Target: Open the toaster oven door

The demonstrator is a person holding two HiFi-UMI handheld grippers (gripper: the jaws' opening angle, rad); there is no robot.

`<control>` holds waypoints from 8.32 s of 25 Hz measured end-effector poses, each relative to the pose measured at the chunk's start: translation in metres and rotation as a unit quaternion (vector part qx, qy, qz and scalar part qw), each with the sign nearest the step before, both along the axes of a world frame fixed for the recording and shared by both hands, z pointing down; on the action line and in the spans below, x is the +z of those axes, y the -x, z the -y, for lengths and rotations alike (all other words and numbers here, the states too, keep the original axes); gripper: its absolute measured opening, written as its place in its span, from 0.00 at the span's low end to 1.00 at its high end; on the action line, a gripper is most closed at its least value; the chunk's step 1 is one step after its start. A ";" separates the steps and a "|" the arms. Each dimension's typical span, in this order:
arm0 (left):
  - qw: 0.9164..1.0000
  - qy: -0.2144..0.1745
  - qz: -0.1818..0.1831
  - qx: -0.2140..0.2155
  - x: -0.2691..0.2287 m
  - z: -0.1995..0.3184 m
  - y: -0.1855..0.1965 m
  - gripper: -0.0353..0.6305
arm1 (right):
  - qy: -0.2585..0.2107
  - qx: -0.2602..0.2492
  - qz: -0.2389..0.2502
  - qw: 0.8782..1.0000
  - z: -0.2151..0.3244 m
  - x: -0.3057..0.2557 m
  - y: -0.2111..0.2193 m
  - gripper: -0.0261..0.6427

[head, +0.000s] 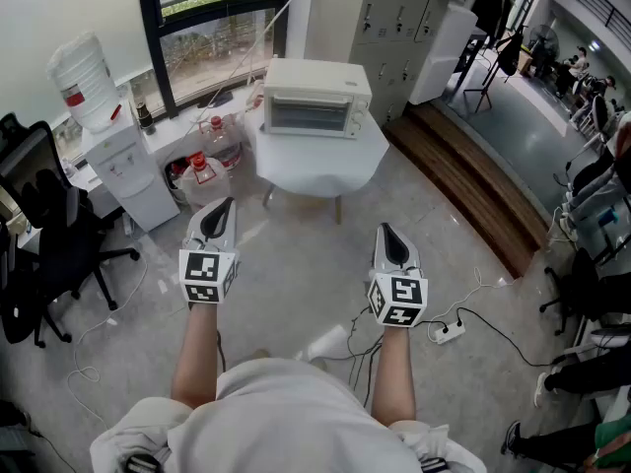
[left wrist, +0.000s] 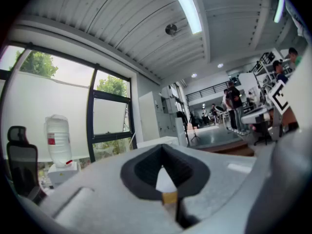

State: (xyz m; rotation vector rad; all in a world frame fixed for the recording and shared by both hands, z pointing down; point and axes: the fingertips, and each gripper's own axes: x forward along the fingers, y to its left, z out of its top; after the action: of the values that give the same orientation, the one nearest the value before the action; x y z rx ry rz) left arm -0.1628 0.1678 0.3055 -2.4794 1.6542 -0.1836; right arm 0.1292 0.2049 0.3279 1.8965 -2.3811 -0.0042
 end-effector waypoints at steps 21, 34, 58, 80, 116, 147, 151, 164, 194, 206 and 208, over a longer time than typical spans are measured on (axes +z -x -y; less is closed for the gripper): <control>1.000 -0.007 -0.003 0.005 -0.014 -0.004 -0.001 0.05 | -0.021 0.010 -0.002 1.000 -0.006 -0.013 0.001 0.04; 1.000 -0.007 0.005 0.019 -0.014 -0.005 -0.014 0.11 | -0.019 0.005 -0.006 1.000 -0.009 -0.012 -0.002 0.06; 1.000 -0.009 0.014 0.010 -0.016 -0.010 -0.029 0.13 | -0.019 -0.011 0.001 1.000 -0.010 -0.011 -0.014 0.15; 0.999 0.004 0.036 -0.004 -0.001 -0.002 -0.134 0.13 | -0.010 -0.053 0.011 0.998 0.014 0.009 -0.103 0.15; 0.999 0.016 -0.013 0.035 0.008 0.333 -0.028 0.14 | 0.006 -0.014 -0.039 0.999 0.326 -0.007 -0.001 0.15; 0.999 0.042 0.021 0.001 0.030 0.541 -0.074 0.14 | 0.032 -0.119 -0.057 0.991 0.569 0.013 -0.025 0.15; 0.998 0.053 0.035 -0.009 0.036 0.573 -0.085 0.14 | 0.042 -0.158 -0.072 0.984 0.607 0.022 -0.029 0.15; 0.994 0.085 0.073 -0.014 0.052 0.628 -0.101 0.14 | 0.053 -0.242 -0.078 0.966 0.675 0.038 -0.028 0.15; 0.896 0.233 0.267 0.268 0.135 0.636 -0.120 0.22 | 0.178 -0.367 -0.258 0.876 0.667 0.101 0.050 0.15; 0.854 0.257 0.352 0.284 0.167 0.646 -0.115 0.23 | 0.211 -0.371 -0.409 0.807 0.679 0.148 0.053 0.15; 0.847 0.262 0.362 0.288 0.173 0.647 -0.115 0.23 | 0.216 -0.375 -0.410 0.803 0.680 0.150 0.054 0.15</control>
State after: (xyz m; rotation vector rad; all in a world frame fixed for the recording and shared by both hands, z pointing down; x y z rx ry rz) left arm -0.0482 -0.4788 0.4783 -2.5871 0.5581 -1.4300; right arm 0.0754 -0.4750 0.4776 0.4742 -2.0393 -0.2575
